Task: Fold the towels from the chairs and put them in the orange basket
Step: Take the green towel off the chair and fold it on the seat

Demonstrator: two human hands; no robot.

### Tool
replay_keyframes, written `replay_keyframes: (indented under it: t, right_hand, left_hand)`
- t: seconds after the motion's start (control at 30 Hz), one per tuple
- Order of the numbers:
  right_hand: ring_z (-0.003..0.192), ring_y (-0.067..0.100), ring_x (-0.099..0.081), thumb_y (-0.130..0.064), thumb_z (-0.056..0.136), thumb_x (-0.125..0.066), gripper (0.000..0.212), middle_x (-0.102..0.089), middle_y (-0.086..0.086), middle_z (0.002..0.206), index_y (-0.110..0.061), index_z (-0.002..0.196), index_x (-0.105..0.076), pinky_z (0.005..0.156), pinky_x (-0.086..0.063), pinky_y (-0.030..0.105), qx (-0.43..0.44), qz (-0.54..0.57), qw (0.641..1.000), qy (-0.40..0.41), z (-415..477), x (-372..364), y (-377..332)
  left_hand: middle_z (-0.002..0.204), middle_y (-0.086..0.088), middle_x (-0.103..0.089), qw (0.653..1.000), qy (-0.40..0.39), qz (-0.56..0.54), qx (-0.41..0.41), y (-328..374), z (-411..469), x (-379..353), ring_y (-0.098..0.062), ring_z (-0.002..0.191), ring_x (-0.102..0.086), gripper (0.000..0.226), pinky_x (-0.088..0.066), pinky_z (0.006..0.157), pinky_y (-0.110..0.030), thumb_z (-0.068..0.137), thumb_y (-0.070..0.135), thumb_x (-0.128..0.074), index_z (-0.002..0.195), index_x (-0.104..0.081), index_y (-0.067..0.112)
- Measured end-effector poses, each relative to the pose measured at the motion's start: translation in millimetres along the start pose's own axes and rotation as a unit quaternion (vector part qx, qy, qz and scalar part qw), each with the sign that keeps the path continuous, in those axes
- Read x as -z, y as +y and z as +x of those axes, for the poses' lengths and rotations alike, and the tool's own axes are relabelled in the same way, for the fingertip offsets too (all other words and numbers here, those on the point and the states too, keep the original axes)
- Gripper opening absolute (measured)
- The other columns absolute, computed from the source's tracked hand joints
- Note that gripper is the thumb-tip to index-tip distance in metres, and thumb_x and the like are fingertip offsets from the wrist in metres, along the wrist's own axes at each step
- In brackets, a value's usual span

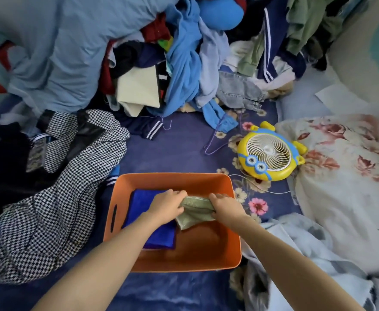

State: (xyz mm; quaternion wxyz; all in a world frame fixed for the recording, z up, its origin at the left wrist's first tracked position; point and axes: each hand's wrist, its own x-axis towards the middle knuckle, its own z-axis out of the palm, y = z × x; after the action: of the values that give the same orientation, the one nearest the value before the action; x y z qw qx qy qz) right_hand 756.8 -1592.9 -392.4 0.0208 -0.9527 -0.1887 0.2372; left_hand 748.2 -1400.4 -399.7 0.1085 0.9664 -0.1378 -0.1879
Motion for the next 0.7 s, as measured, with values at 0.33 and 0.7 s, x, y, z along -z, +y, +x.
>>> replay_keyframes:
  t: [0.33, 0.7]
  right_hand:
    - [0.057, 0.034, -0.066, -0.005, 0.062, -0.049, 0.029, -0.066, 0.013, 0.064, -0.005, 0.091, -0.046, 0.038, -0.047, 0.028, -0.041, -0.073, 0.996, 0.023, 57, -109, -4]
    - [0.144, 0.037, 0.0, -0.019, 0.099, -0.032, 0.052, -0.007, 0.021, 0.155, -0.005, 0.147, -0.018, 0.116, -0.001, 0.046, -0.055, -0.049, 0.976, -0.207, 47, -188, 2]
  left_hand:
    - [0.092, -0.003, -0.072, 0.998, 0.025, 0.06, 0.01, -1, 36, -114, -0.023, 0.082, -0.067, 0.046, -0.053, 0.061, -0.031, 0.033, 0.019, -0.09, 0.074, -0.069, 0.015]
    - [0.142, -0.022, -0.04, 0.959, -0.189, 0.202, -0.064, 17, 36, -195, -0.037, 0.139, -0.021, 0.042, -0.01, 0.113, -0.055, 0.092, 0.021, -0.049, 0.131, -0.048, 0.007]
